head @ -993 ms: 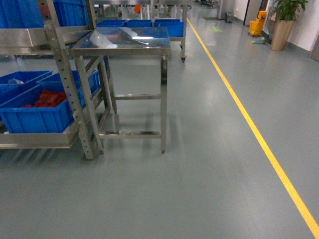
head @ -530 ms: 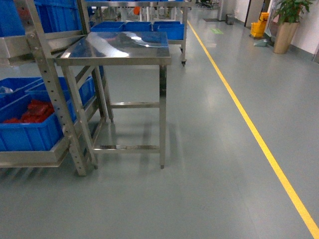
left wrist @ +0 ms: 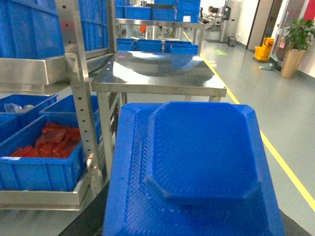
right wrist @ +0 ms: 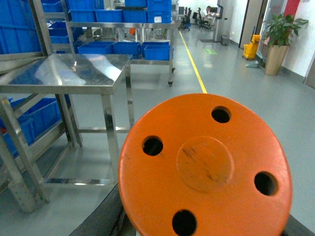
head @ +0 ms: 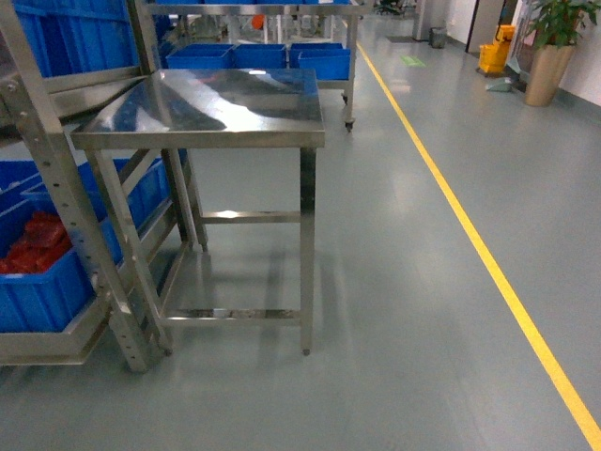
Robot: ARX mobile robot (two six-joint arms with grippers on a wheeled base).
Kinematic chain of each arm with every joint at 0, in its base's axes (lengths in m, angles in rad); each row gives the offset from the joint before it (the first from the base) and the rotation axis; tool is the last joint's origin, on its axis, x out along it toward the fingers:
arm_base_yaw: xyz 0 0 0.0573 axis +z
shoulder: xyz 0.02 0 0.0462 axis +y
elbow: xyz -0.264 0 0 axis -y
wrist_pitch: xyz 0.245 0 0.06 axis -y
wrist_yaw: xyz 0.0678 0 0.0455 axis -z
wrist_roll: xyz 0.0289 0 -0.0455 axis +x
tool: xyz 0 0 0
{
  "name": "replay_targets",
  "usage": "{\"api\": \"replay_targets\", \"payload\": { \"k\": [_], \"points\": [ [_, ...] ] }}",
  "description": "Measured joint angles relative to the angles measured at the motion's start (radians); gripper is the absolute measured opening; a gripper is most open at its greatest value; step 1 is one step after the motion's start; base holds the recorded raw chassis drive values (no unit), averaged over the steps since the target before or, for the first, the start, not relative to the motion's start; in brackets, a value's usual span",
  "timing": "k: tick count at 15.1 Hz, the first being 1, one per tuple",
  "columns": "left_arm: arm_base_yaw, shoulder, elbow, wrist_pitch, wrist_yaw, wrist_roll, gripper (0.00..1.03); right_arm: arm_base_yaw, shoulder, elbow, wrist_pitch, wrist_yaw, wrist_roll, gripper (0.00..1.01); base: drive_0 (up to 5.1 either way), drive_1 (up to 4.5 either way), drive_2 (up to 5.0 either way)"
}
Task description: Sort blue parts and orange caps into right shelf containers
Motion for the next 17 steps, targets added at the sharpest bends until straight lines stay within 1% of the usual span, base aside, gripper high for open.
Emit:
{"api": "replay_targets", "payload": {
  "k": [4, 5, 7, 17],
  "points": [
    [0.000, 0.000, 0.000, 0.001, 0.000, 0.000, 0.42, 0.000, 0.000, 0.000, 0.004, 0.000, 0.000, 0.45, 0.1, 4.40, -4.3],
    [0.000, 0.000, 0.000, 0.004, 0.000, 0.000, 0.42, 0.000, 0.000, 0.000, 0.004, 0.000, 0.000, 0.45, 2.6, 2.53, -4.9],
    [0.000, 0.000, 0.000, -0.003, -0.001, 0.000, 0.42, 0.000, 0.000, 0.000, 0.004, 0.000, 0.000, 0.45, 0.0, 0.00, 0.0],
    [0.000, 0.000, 0.000, 0.001, 0.000, 0.000, 0.42, 0.000, 0.000, 0.000, 0.003, 0.001, 0.000, 0.45, -4.9, 2.53, 2.5]
  ]
}}
